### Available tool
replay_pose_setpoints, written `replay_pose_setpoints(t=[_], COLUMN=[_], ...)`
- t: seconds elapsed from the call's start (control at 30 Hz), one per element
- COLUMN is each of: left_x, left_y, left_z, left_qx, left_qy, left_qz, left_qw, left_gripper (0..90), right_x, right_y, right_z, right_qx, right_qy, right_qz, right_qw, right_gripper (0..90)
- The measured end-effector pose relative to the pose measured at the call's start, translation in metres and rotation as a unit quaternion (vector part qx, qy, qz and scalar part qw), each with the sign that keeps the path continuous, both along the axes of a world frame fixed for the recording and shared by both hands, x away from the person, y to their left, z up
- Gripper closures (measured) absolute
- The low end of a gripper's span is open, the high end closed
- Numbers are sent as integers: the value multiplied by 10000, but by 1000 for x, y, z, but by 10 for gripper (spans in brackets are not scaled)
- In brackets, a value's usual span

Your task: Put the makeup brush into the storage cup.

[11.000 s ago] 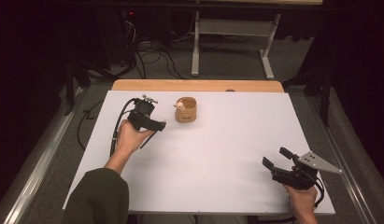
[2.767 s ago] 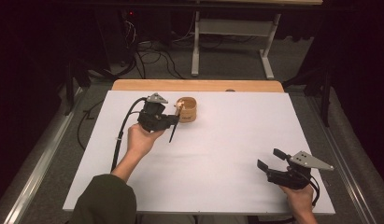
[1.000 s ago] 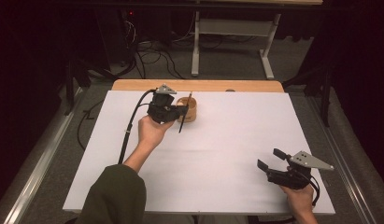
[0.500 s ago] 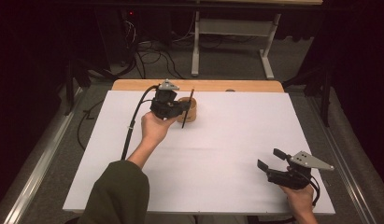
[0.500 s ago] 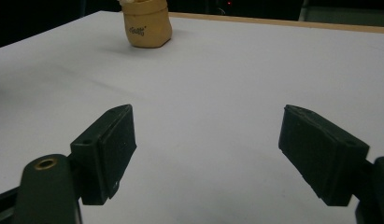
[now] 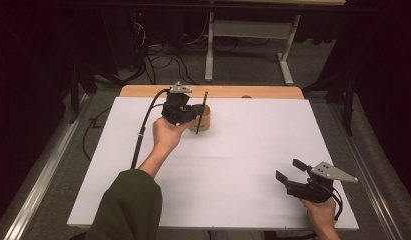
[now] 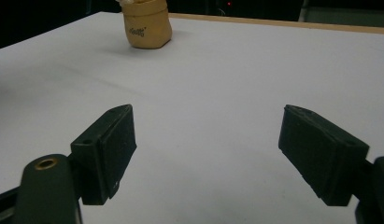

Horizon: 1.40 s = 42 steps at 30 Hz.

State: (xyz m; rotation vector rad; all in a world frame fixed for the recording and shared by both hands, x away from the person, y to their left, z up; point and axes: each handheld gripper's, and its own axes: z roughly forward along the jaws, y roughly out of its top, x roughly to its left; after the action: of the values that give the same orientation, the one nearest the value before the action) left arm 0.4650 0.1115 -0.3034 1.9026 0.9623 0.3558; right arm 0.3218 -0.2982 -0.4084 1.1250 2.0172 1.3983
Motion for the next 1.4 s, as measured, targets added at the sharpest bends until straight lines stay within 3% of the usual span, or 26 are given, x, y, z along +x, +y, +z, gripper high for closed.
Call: replay_pose_setpoints(t=[1.4], left_x=[18], left_y=[-10], left_z=[12], left_qx=[-83], left_qy=[-112], left_qz=[119], left_qw=[9998], left_gripper=[827], right_x=[1], right_y=[0], right_z=[0], right_qx=[16], right_qy=[19], right_qz=[40], right_qw=[10000], right_gripper=[209])
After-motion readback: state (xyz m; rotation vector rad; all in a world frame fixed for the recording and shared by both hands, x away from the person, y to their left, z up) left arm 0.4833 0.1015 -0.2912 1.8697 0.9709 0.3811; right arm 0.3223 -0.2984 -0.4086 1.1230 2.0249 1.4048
